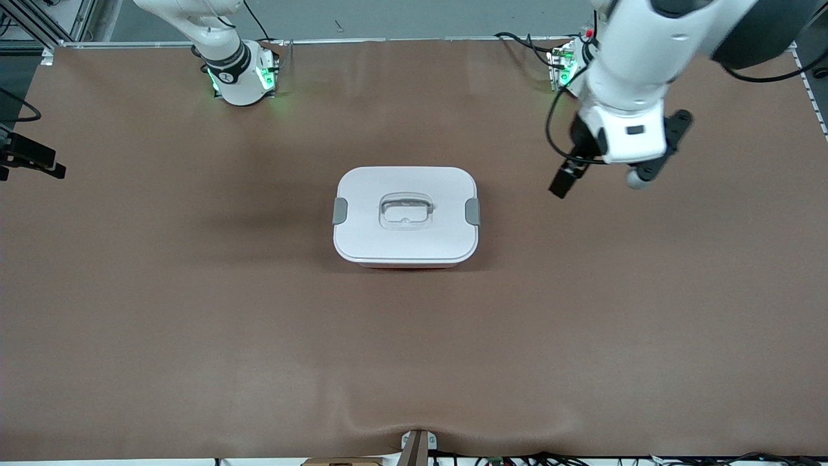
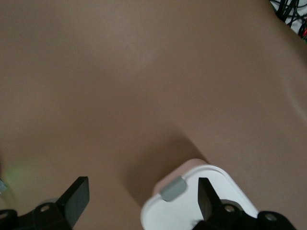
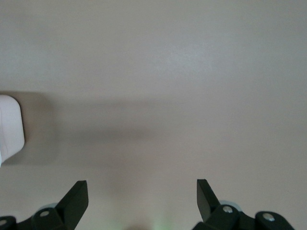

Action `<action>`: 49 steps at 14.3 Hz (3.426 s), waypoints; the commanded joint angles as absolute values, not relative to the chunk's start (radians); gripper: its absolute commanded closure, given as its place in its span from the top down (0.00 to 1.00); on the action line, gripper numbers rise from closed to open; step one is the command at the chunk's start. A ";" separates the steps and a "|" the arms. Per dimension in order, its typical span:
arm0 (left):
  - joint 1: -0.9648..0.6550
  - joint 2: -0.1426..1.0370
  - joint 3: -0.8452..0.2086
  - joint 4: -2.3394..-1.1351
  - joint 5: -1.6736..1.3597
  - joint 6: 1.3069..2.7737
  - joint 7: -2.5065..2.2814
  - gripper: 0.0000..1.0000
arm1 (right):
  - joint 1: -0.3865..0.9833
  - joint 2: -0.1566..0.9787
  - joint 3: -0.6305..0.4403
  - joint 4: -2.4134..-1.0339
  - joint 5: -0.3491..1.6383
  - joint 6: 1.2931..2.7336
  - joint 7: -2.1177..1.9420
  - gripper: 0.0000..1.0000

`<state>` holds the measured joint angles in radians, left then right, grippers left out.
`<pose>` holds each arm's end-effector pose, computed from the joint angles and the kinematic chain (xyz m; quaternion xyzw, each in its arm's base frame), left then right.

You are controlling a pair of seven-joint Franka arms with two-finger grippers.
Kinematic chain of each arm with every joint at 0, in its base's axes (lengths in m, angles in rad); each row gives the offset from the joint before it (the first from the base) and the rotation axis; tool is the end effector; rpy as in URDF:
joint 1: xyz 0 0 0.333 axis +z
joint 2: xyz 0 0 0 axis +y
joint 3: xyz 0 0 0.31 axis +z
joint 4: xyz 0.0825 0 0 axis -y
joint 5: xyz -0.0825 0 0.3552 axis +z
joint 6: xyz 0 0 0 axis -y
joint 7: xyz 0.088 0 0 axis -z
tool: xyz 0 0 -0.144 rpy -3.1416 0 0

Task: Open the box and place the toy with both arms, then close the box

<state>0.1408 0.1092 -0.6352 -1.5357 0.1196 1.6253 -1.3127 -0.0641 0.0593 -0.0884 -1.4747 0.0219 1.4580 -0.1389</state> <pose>0.5055 -0.2355 0.5537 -0.9178 -0.3961 -0.0220 0.0163 0.5240 -0.0757 0.5829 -0.9992 0.0060 0.0363 0.0137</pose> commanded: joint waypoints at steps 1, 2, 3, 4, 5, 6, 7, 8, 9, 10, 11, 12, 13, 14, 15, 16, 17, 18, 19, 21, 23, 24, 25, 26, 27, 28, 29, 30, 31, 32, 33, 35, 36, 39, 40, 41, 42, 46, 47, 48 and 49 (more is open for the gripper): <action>0.237 0.092 -0.643 -1.496 0.072 1.565 -1.088 1.00 | -0.071 0.060 -0.078 -1.459 0.015 1.447 -0.098 1.00; 0.271 0.094 -0.643 -1.488 0.065 1.563 -1.022 1.00 | -0.071 0.058 -0.078 -1.459 0.015 1.447 -0.098 1.00; 0.302 0.092 -0.643 -1.485 0.063 1.557 -0.941 1.00 | -0.071 0.058 -0.078 -1.459 0.015 1.447 -0.100 1.00; 0.325 0.091 -0.643 -1.485 0.063 1.551 -0.863 1.00 | -0.071 0.058 -0.078 -1.459 0.015 1.448 -0.100 1.00; 0.343 0.084 -0.640 -1.485 0.063 1.551 -0.814 1.00 | -0.069 0.058 -0.078 -1.459 0.015 1.451 -0.098 1.00; 0.354 0.078 -0.638 -1.486 0.064 1.549 -0.777 1.00 | -0.069 0.060 -0.078 -1.459 0.015 1.451 -0.097 1.00; 0.359 0.075 -0.621 -1.485 0.064 1.524 -0.715 1.00 | -0.072 0.058 -0.078 -1.460 0.018 1.450 -0.098 1.00; 0.330 0.045 -0.562 -1.488 0.064 1.504 -0.654 1.00 | -0.074 0.058 -0.078 -1.460 0.018 1.447 -0.098 1.00; 0.254 0.022 -0.476 -1.500 0.063 1.494 -0.600 1.00 | -0.074 0.058 -0.080 -1.460 0.018 1.444 -0.100 1.00; 0.174 0.003 -0.377 -1.503 0.060 1.461 -0.585 1.00 | -0.077 0.055 -0.080 -1.460 0.018 1.440 -0.101 1.00; 0.107 -0.030 -0.300 -1.520 0.048 1.453 -0.574 1.00 | -0.080 0.055 -0.081 -1.459 0.017 1.440 -0.109 1.00; 0.053 -0.058 -0.235 -1.548 0.045 1.448 -0.552 1.00 | -0.083 0.057 -0.084 -1.460 0.017 1.443 -0.127 1.00; 0.007 -0.090 -0.177 -1.580 0.044 1.448 -0.505 1.00 | -0.083 0.057 -0.084 -1.460 0.017 1.445 -0.130 1.00; -0.035 -0.112 -0.116 -1.606 0.044 1.450 -0.459 1.00 | -0.083 0.057 -0.084 -1.460 0.017 1.445 -0.130 1.00; -0.076 -0.132 -0.059 -1.624 0.044 1.450 -0.412 1.00 | -0.081 0.057 -0.084 -1.460 0.017 1.443 -0.130 1.00; -0.112 -0.150 -0.008 -1.644 0.044 1.450 -0.366 1.00 | -0.078 0.057 -0.083 -1.460 0.015 1.442 -0.130 1.00; -0.132 -0.161 0.024 -1.652 0.046 1.450 -0.329 1.00 | -0.077 0.057 -0.083 -1.460 0.015 1.446 -0.130 1.00; -0.133 -0.163 0.031 -1.649 0.048 1.448 -0.293 1.00 | -0.074 0.058 -0.083 -1.463 0.015 1.448 -0.121 1.00; -0.129 -0.164 0.031 -1.646 0.048 1.448 -0.254 1.00 | -0.072 0.060 -0.083 -1.468 0.015 1.453 -0.120 1.00; -0.112 -0.163 0.029 -1.644 0.043 1.451 -0.169 1.00 | -0.077 0.061 -0.081 -1.466 0.015 1.463 -0.124 1.00; -0.118 -0.150 0.026 -1.625 0.045 1.451 -0.135 1.00 | -0.071 0.063 -0.081 -1.463 0.003 1.476 -0.135 1.00; -0.120 -0.137 0.026 -1.605 0.052 1.451 -0.114 1.00 | -0.068 0.064 -0.078 -1.462 -0.015 1.476 -0.135 1.00; -0.121 -0.111 0.023 -1.567 0.052 1.448 -0.092 1.00 | -0.057 0.064 -0.078 -1.462 -0.023 1.477 -0.133 1.00; -0.121 -0.097 0.021 -1.551 0.052 1.444 -0.071 1.00 | -0.051 0.064 -0.078 -1.463 -0.026 1.477 -0.130 1.00; -0.120 -0.094 0.021 -1.551 0.048 1.443 -0.046 1.00 | -0.052 0.064 -0.078 -1.463 -0.025 1.477 -0.126 1.00; -0.120 -0.087 0.020 -1.551 0.046 1.445 -0.020 1.00 | -0.054 0.064 -0.078 -1.463 -0.017 1.477 -0.123 1.00; -0.120 -0.086 0.021 -1.548 0.049 1.445 -0.012 1.00 | -0.057 0.063 -0.078 -1.463 -0.009 1.476 -0.117 1.00; -0.120 -0.086 0.021 -1.546 0.049 1.445 -0.015 1.00 | -0.057 0.063 -0.078 -1.465 -0.008 1.473 -0.115 1.00; -0.120 -0.086 0.021 -1.546 0.046 1.445 -0.017 1.00 | -0.057 0.063 -0.080 -1.465 -0.002 1.471 -0.115 1.00; -0.121 -0.086 0.021 -1.548 0.045 1.445 -0.034 1.00 | -0.060 0.061 -0.078 -1.466 -0.002 1.471 -0.115 1.00; -0.121 -0.086 0.020 -1.548 0.043 1.445 -0.046 1.00 | -0.061 0.061 -0.080 -1.466 -0.002 1.468 -0.118 1.00; -0.123 -0.087 0.018 -1.546 0.040 1.445 -0.077 1.00 | -0.063 0.064 -0.081 -1.463 -0.002 1.465 -0.121 1.00; -0.123 -0.087 0.018 -1.548 0.038 1.447 -0.081 1.00 | -0.063 0.064 -0.083 -1.463 -0.002 1.465 -0.120 1.00; -0.123 -0.086 0.020 -1.545 0.034 1.451 -0.081 1.00 | -0.063 0.064 -0.081 -1.466 0.000 1.466 -0.121 1.00; -0.124 -0.086 0.020 -1.545 0.034 1.451 -0.081 1.00 | -0.058 0.064 -0.081 -1.468 0.005 1.466 -0.121 1.00; -0.123 -0.086 0.020 -1.545 0.034 1.451 -0.080 1.00 | -0.055 0.063 -0.081 -1.468 0.006 1.466 -0.120 1.00; -0.124 -0.086 0.020 -1.545 0.034 1.451 -0.083 1.00 | -0.055 0.061 -0.080 -1.470 0.006 1.468 -0.118 1.00; -0.123 -0.086 0.020 -1.546 0.034 1.450 -0.103 1.00 | -0.052 0.058 -0.078 -1.468 0.006 1.466 -0.120 1.00; -0.123 -0.086 0.018 -1.546 0.034 1.448 -0.107 1.00 | -0.051 0.058 -0.078 -1.468 0.006 1.468 -0.120 1.00; -0.123 -0.086 0.018 -1.546 0.032 1.447 -0.109 1.00 | -0.051 0.058 -0.078 -1.468 0.006 1.468 -0.120 1.00; -0.121 -0.087 0.018 -1.546 0.032 1.444 -0.109 1.00 | -0.051 0.058 -0.078 -1.468 0.006 1.468 -0.120 1.00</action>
